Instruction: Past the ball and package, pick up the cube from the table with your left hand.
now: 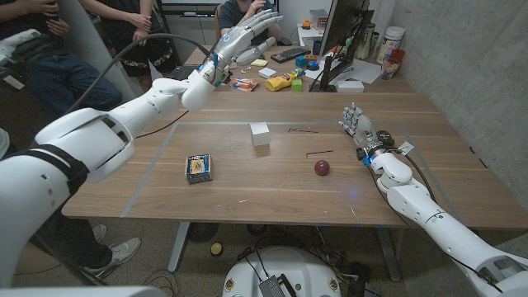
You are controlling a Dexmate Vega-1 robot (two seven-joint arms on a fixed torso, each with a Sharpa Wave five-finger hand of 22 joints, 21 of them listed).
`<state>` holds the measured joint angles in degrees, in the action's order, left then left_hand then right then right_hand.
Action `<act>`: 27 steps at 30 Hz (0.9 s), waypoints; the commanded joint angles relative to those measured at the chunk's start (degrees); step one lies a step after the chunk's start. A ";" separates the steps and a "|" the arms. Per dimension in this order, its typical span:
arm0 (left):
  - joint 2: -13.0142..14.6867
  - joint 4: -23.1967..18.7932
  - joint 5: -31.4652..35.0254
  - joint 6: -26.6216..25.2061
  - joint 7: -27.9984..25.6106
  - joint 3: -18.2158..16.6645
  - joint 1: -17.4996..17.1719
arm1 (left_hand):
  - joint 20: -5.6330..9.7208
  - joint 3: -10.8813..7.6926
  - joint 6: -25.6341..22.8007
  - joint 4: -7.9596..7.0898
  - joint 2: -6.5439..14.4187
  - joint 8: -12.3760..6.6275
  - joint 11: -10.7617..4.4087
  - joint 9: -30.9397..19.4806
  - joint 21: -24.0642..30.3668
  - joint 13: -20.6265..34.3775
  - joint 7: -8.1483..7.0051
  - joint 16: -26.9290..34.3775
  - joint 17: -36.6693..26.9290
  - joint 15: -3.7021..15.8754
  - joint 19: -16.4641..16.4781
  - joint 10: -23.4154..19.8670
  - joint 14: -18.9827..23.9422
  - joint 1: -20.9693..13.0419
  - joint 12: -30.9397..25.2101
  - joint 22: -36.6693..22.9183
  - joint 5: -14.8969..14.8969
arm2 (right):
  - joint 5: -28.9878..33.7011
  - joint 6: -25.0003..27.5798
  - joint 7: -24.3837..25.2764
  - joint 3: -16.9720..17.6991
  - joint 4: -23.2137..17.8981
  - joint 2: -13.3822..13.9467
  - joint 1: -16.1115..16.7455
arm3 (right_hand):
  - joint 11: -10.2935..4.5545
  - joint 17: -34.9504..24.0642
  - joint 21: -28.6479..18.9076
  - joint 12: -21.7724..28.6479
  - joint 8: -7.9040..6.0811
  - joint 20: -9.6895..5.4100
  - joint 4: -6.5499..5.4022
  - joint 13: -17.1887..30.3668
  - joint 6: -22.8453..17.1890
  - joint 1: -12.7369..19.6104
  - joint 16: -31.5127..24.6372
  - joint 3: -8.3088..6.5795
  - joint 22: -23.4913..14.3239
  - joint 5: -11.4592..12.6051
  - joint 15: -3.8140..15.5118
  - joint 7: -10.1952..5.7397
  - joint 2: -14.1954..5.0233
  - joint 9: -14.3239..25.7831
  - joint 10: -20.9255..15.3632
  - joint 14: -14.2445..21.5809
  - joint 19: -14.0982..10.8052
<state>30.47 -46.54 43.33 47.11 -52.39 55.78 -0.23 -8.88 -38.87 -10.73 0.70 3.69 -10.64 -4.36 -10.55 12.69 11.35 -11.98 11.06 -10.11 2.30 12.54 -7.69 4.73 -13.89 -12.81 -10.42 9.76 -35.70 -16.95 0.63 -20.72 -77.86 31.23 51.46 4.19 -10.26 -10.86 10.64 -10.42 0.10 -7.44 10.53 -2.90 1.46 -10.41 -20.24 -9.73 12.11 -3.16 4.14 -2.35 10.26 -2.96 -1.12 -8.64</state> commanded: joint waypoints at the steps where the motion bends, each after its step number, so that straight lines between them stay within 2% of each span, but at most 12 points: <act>1: 3.35 -7.71 -1.33 -5.49 10.79 -2.92 -3.11 | -1.43 0.75 -0.23 1.87 -1.66 -0.40 -0.76 -0.15 -0.06 0.26 -0.63 -0.12 -0.27 2.96 1.05 0.84 0.42 -0.67 0.54 0.11 -0.01 | 0.25 -0.60 0.14 0.10 0.19 -0.18 -0.09 | -0.08 -0.16 -0.37 0.40 -0.42 -0.05 -0.02 0.15 0.04 -0.49 -0.47 0.15 -0.17 0.28 -0.05 0.31 -0.07 0.26 0.01 0.31 -0.44; 2: 3.62 -8.40 -1.29 -6.05 11.82 -3.17 -3.40 | -2.53 1.18 -0.14 2.88 -2.44 -0.33 -0.61 -0.13 -0.25 0.26 -0.67 -0.23 -0.32 2.81 1.14 1.70 0.01 -1.09 0.81 0.14 -0.01 | 0.22 -0.62 0.14 0.11 0.22 -0.21 -0.11 | -0.09 -0.15 -0.38 0.39 -0.42 -0.08 -0.05 0.15 0.04 -0.51 -0.47 0.20 -0.17 0.29 -0.05 0.28 -0.06 0.26 0.04 0.33 -0.47; 4: 4.43 -10.40 -1.30 -7.52 14.47 -3.75 -4.18 | -3.21 1.59 0.02 4.08 -3.09 -0.27 -1.06 -0.14 -0.25 0.25 -0.72 -0.39 -0.37 2.81 1.89 2.38 -0.69 -1.76 0.96 0.17 -0.03 | 0.29 -0.66 0.26 0.12 0.27 -0.27 -0.16 | -0.08 -0.15 -0.38 0.37 -0.43 -0.15 -0.08 0.15 0.02 -0.52 -0.46 0.25 -0.17 0.31 -0.02 0.28 -0.05 0.26 0.08 0.33 -0.49; 7: 5.61 -13.41 -0.87 -9.78 18.08 -4.52 -5.36 | -3.48 2.04 0.36 4.93 -3.55 -0.19 -1.67 -0.18 -0.52 0.29 -0.75 -0.58 -0.45 2.69 1.86 3.27 -1.69 -2.19 1.14 0.16 -0.05 | 0.37 -0.89 0.24 0.10 0.47 -0.38 -0.27 | -0.15 -0.15 -0.40 0.38 -0.43 -0.04 -0.12 0.15 0.02 -0.54 -0.49 0.34 -0.16 0.35 -0.09 0.35 -0.04 0.26 0.05 0.42 -0.57; 8: 5.70 -13.68 -0.93 -9.97 18.88 -4.70 -5.60 | -3.53 2.32 0.96 5.43 -3.83 -0.04 -1.47 -0.19 -0.62 0.34 -0.76 -0.63 -0.51 2.51 1.93 4.22 -2.36 -2.46 1.35 0.13 -0.08 | 0.33 -1.03 0.08 0.10 0.59 -0.42 -0.33 | -0.12 -0.14 -0.40 0.38 -0.42 -0.02 -0.13 0.15 0.04 -0.54 -0.50 0.38 -0.16 0.36 -0.10 0.38 -0.03 0.26 0.03 0.45 -0.57; 10: 5.77 -13.88 -1.03 -10.02 20.71 -4.89 -5.74 | -3.52 2.56 1.98 6.37 -4.07 0.10 -2.19 -0.22 -0.70 0.40 -0.78 -0.59 -0.53 2.43 2.20 5.27 -2.93 -3.31 1.46 0.08 -0.01 | 0.44 -1.18 0.03 0.05 0.71 -0.49 -0.44 | -0.62 -0.14 -0.40 0.36 -0.42 0.00 -0.16 0.15 0.06 -0.55 -0.52 0.46 -0.16 0.40 -0.14 0.32 -0.01 0.26 0.10 0.53 -0.60; 14: 4.99 -12.13 -1.65 -8.61 22.94 -4.86 -5.33 | -3.54 3.02 2.92 7.10 -4.42 0.12 -1.93 -0.26 -0.73 0.46 -0.78 -0.64 -0.59 1.44 2.60 6.84 -3.89 -3.98 1.66 0.05 0.13 | 0.47 -1.40 -0.30 -0.05 0.96 -0.58 -0.64 | -0.67 -0.13 -0.40 0.36 -0.44 0.07 -0.20 0.15 0.04 -0.55 -0.53 0.57 -0.16 0.44 -0.20 0.23 0.00 0.25 0.09 0.64 -0.64; 18: 3.42 -8.61 -3.04 -6.04 24.47 -4.45 -4.49 | -3.51 3.36 3.62 7.68 -5.01 0.11 -2.08 -0.28 -0.74 0.49 -0.76 -0.44 -0.60 0.60 2.95 7.26 -3.86 -4.56 1.54 0.07 0.27 | 0.55 -1.52 -0.28 -0.05 0.85 -0.55 -0.58 | -0.76 -0.12 -0.40 0.35 -0.43 0.06 -0.22 0.15 0.06 -0.53 -0.52 0.66 -0.15 0.48 -0.18 0.15 0.04 0.25 0.10 0.66 -0.67; 21: 2.10 -5.38 -4.73 -3.72 26.13 -3.98 -3.71 | -3.49 3.84 3.69 7.73 -5.57 -0.01 -2.20 -0.31 -0.64 0.52 -0.73 -0.19 -0.65 0.65 3.48 6.93 -3.43 -4.46 1.24 0.06 0.37 | 0.60 -1.60 -0.11 0.02 0.68 -0.50 -0.44 | -0.88 -0.11 -0.41 0.34 -0.44 0.14 -0.23 0.15 0.05 -0.53 -0.53 0.72 -0.15 0.50 -0.20 0.18 0.06 0.25 0.11 0.71 -0.70; 25: 1.52 -3.98 -6.08 -3.05 28.29 -3.72 -3.75 | -3.48 4.64 3.67 7.78 -6.64 -0.15 -2.03 -0.35 -0.51 0.53 -0.70 -0.08 -0.69 0.02 4.27 6.99 -3.34 -4.14 1.08 0.07 0.49 | 0.75 -1.73 0.22 0.12 0.63 -0.48 -0.34 | -0.82 -0.11 -0.41 0.33 -0.44 0.14 -0.24 0.15 0.05 -0.51 -0.52 0.80 -0.15 0.54 -0.20 0.08 0.08 0.24 0.12 0.73 -0.73; 27: 0.64 -1.72 -8.29 -1.47 30.88 -3.48 -3.36 | -3.45 5.03 3.67 7.82 -7.19 -0.21 -1.95 -0.36 -0.41 0.54 -0.69 0.07 -0.70 -0.03 4.76 6.73 -3.00 -4.05 0.90 0.07 0.60 | 0.69 -1.76 0.22 0.17 0.67 -0.50 -0.32 | -0.81 -0.10 -0.41 0.33 -0.43 0.15 -0.25 0.15 0.07 -0.51 -0.52 0.83 -0.15 0.55 -0.17 0.10 0.09 0.24 0.13 0.76 -0.74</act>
<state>33.59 -54.27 39.89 41.44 -29.32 51.63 -4.50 -12.29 -34.48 -7.24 8.55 -2.64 -10.63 -6.42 -10.82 12.08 11.62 -12.60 10.72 -10.55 1.82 16.46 -0.63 1.22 -17.91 -11.48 -10.28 9.98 -35.17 -18.37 0.57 -20.66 -77.20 30.80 51.04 3.57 -10.25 -10.86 10.64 -10.42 0.32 -7.60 10.53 -2.87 1.46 -10.41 -19.61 -9.72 12.11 -3.16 4.10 -2.36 10.25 -2.75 -0.70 -8.85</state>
